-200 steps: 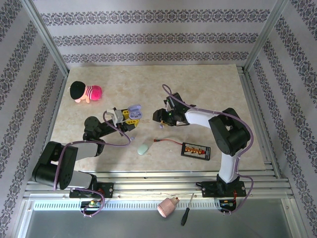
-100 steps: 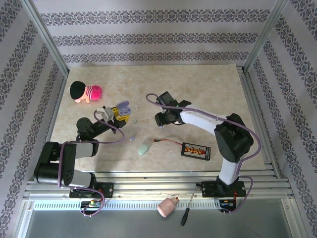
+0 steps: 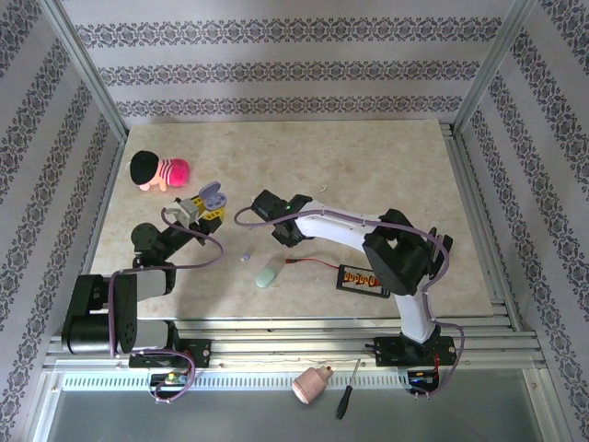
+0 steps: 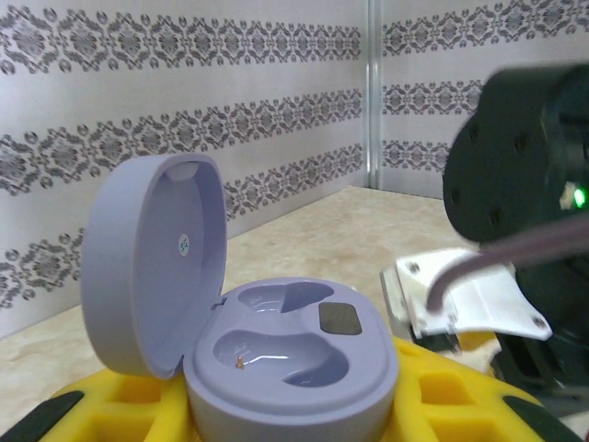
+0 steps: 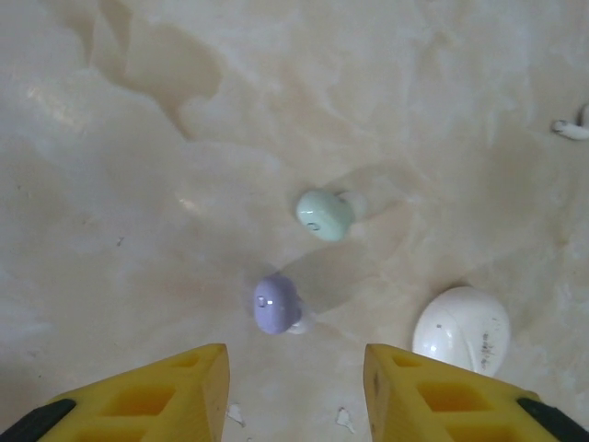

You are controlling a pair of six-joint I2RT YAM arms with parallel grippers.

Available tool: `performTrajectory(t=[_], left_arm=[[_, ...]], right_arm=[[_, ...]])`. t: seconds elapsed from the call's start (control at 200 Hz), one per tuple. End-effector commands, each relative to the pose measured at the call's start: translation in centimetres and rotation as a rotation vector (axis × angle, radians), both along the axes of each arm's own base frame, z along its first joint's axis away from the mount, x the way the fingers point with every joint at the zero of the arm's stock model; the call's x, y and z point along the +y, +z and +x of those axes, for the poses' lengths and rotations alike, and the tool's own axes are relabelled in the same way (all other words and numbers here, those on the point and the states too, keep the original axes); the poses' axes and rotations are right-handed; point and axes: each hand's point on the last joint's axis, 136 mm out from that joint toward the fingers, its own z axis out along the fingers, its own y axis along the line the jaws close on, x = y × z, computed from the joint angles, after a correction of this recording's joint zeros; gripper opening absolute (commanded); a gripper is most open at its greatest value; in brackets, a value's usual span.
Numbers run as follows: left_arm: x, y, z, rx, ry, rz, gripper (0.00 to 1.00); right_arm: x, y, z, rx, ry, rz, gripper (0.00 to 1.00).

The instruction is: Insert wireless bluetooth earbuds into charging case

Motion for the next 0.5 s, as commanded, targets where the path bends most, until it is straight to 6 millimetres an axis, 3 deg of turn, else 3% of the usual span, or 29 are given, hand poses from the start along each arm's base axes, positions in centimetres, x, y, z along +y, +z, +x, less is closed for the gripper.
performTrajectory(t=[0.0, 0.495], left_arm=[[1.0, -0.1, 0.4, -0.019, 0.064, 0.03, 0.3], [1.5, -0.4, 0.6, -0.021, 0.095, 0.043, 0.3]], right_arm=[[-0.4, -0.6, -0.3, 0.017, 0.031, -0.079, 0.42], [0.3, -2.4, 0.4, 0.052, 0.094, -0.128, 0.31]])
